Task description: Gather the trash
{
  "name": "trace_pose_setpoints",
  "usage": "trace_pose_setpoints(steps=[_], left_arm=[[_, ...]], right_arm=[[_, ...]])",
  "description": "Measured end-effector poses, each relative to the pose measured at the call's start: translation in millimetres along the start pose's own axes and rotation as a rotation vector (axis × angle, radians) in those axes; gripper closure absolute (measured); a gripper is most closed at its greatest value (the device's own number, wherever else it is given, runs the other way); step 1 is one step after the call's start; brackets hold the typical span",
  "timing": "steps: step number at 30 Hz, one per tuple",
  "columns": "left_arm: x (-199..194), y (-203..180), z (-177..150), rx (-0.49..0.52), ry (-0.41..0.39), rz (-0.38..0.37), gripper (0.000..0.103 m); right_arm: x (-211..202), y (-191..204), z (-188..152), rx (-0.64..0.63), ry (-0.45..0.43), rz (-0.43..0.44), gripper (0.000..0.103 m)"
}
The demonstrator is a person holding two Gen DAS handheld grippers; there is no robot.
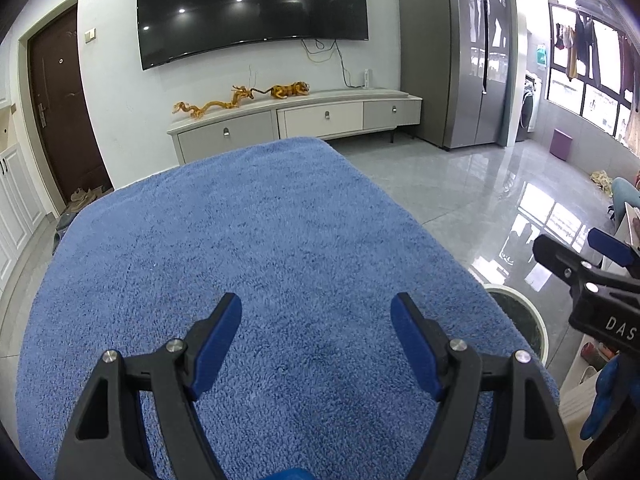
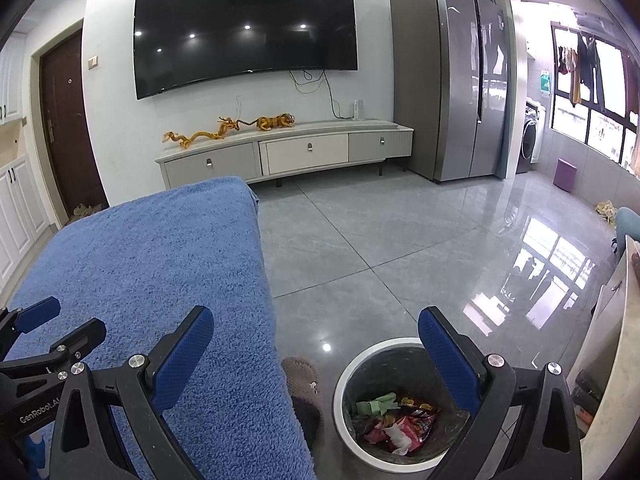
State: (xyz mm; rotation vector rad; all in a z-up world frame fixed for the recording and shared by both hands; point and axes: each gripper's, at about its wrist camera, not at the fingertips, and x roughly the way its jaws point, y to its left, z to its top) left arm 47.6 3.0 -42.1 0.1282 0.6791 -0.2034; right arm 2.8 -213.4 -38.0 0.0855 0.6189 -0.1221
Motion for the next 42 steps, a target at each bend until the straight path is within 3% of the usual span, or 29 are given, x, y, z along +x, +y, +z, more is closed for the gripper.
trace_pose_setpoints(steps=[42], left_arm=[[-13, -4, 0, 0.001, -0.041, 0.011, 0.027]], right_arm=[[-5, -8, 0, 0.009, -0.033, -0.027, 0.0]])
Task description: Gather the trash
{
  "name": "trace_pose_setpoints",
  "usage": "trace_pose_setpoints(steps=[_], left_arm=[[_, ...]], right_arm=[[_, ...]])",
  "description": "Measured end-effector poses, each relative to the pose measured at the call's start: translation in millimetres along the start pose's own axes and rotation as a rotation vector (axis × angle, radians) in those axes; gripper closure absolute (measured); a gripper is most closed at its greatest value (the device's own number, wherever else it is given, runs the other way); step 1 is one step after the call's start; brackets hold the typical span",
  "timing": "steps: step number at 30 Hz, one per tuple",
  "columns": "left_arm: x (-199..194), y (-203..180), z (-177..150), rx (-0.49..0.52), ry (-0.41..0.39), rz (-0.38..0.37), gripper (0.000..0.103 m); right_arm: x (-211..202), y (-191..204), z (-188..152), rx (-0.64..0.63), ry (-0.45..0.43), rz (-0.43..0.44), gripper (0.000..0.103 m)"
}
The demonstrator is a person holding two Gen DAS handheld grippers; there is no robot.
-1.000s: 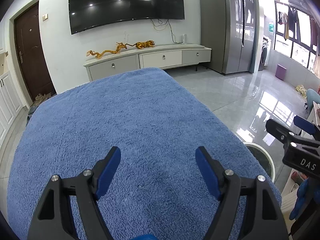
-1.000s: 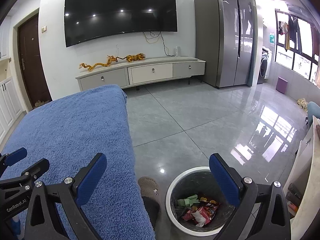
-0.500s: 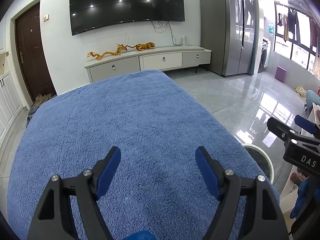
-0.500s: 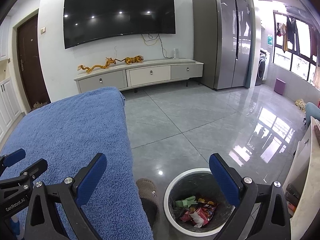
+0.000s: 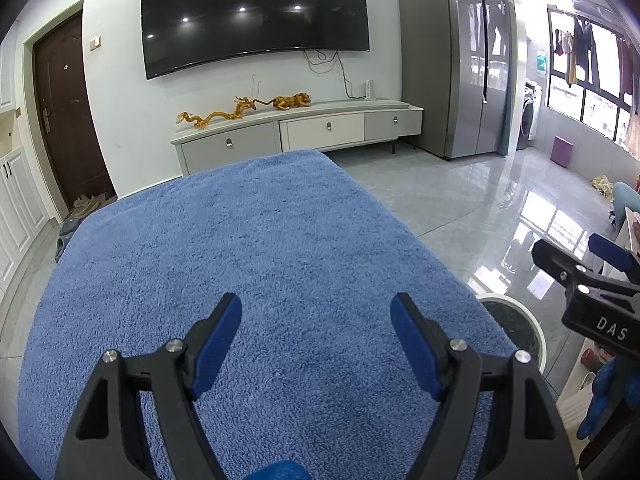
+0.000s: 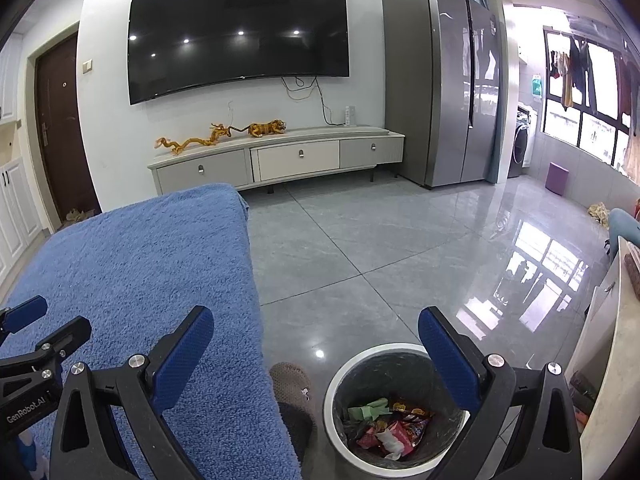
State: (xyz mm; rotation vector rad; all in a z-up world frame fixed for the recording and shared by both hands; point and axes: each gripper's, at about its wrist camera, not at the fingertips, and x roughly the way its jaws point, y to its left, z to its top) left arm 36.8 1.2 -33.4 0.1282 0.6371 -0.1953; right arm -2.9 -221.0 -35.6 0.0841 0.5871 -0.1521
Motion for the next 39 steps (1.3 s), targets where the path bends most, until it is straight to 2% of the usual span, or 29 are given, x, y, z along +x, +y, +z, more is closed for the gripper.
trace_pose_setpoints(steps=[15, 39], left_arm=[[3, -13, 1, 0.038, 0.009, -0.002, 0.027], [-3, -8, 2, 0.035, -0.013, -0.006, 0.027]], right_arm=[[4, -9, -2, 0.024, -0.004, 0.0, 0.0], [-5, -11, -2, 0.027, -0.016, -0.011, 0.0]])
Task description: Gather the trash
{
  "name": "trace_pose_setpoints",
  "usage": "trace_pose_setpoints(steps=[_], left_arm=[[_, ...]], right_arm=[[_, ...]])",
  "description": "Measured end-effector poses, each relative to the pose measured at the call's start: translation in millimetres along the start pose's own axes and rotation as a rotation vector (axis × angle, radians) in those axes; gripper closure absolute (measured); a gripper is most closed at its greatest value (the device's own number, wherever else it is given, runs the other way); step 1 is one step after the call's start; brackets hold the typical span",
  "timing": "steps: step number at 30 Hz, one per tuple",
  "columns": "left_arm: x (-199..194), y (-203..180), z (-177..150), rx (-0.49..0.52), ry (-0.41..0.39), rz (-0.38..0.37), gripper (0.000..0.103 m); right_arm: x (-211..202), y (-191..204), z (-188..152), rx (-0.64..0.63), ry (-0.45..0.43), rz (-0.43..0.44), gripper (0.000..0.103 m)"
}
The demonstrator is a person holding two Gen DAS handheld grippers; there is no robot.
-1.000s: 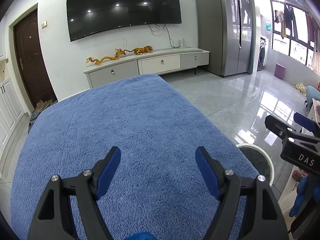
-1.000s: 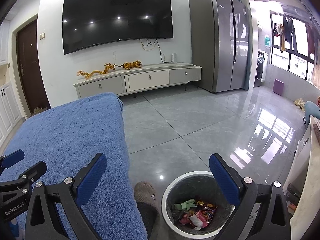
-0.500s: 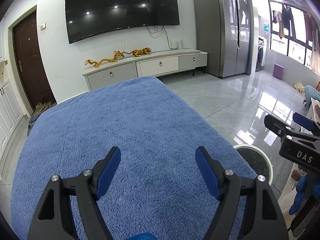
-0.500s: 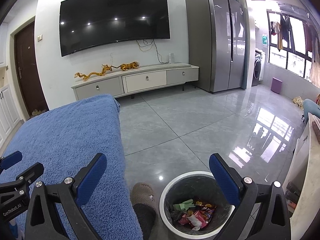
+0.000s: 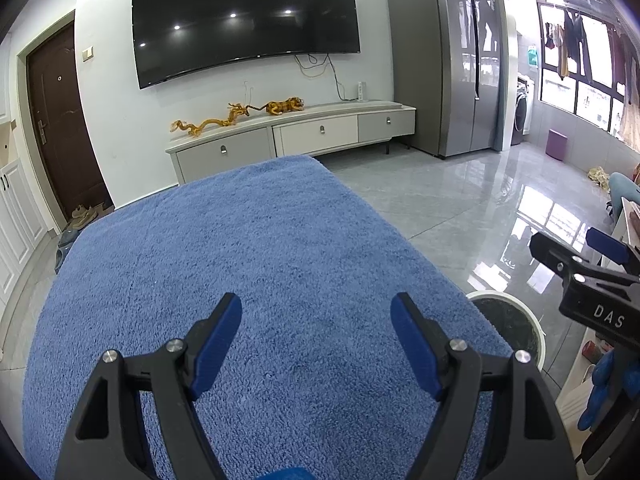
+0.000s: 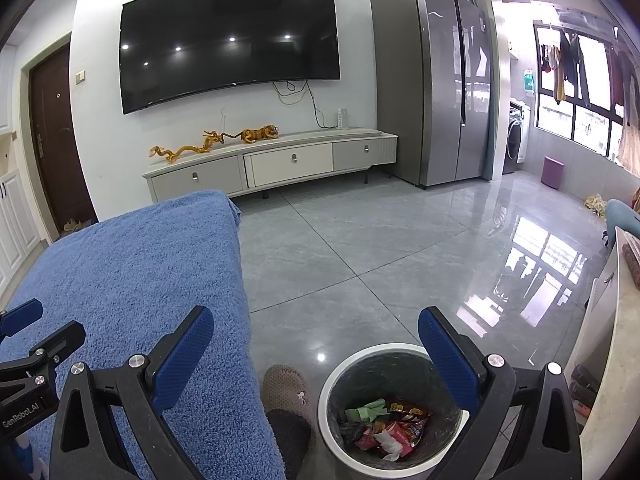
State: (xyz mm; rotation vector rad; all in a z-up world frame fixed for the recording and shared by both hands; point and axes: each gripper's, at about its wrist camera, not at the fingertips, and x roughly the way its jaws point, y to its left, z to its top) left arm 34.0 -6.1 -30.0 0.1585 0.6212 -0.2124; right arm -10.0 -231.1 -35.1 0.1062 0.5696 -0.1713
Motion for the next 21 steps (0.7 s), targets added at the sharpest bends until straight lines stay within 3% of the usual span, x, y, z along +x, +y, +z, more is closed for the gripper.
trace_pose_setpoints(steps=[21], left_arm=[[0.5, -1.1, 0.1, 0.003, -0.001, 0.003, 0.027]], right_arm=[[2.5, 2.1, 2.7, 0.004, 0.004, 0.01, 0.0]])
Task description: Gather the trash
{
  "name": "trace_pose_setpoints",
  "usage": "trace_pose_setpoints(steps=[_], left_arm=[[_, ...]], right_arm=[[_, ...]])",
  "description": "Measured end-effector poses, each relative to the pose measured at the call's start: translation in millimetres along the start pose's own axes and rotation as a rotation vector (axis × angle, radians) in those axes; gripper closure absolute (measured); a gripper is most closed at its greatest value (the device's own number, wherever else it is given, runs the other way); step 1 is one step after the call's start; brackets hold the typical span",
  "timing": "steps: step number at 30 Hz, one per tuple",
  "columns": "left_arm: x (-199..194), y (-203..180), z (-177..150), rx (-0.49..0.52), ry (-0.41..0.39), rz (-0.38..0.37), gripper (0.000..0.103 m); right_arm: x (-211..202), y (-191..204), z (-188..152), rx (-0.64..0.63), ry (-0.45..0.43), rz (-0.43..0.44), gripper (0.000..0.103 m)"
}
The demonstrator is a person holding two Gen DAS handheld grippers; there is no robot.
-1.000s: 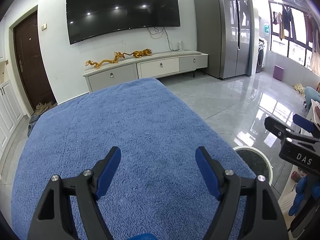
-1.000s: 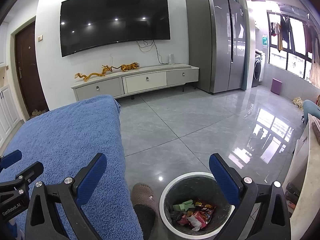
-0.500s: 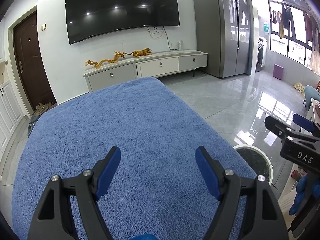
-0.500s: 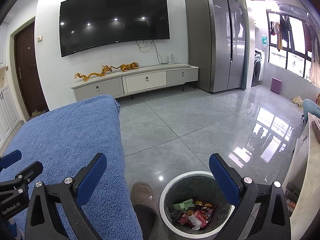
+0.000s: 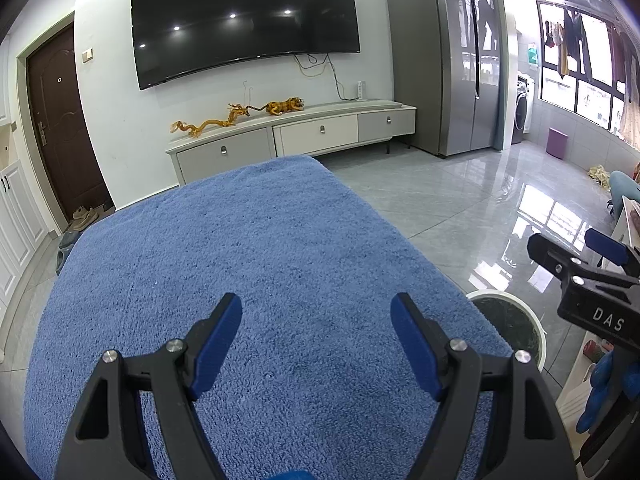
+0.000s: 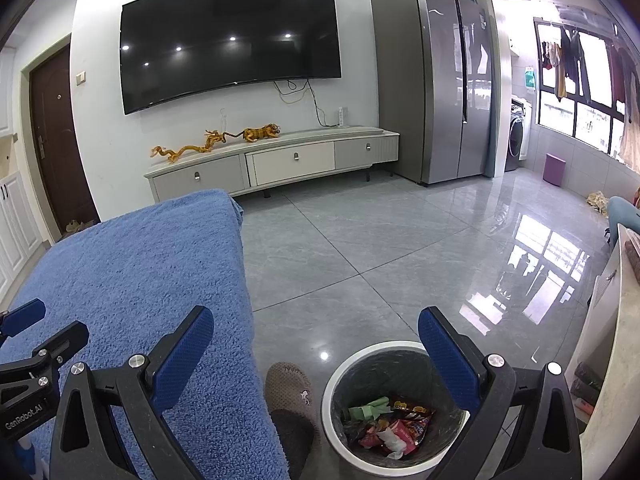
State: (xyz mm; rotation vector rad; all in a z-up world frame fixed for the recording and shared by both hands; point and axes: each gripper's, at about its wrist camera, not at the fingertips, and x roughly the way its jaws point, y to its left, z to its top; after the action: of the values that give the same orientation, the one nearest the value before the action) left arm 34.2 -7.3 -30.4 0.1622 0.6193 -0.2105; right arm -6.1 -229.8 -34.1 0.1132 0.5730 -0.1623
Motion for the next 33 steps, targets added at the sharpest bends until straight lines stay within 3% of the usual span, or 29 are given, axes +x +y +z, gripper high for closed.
trace_pose_setpoints(steps=[33], left_arm=[[-2.3, 1.9, 3.4, -0.002, -0.007, -0.006, 0.027]], right_arm=[[-2.8, -0.7, 2.0, 0.009, -0.01, -0.01, 0.0]])
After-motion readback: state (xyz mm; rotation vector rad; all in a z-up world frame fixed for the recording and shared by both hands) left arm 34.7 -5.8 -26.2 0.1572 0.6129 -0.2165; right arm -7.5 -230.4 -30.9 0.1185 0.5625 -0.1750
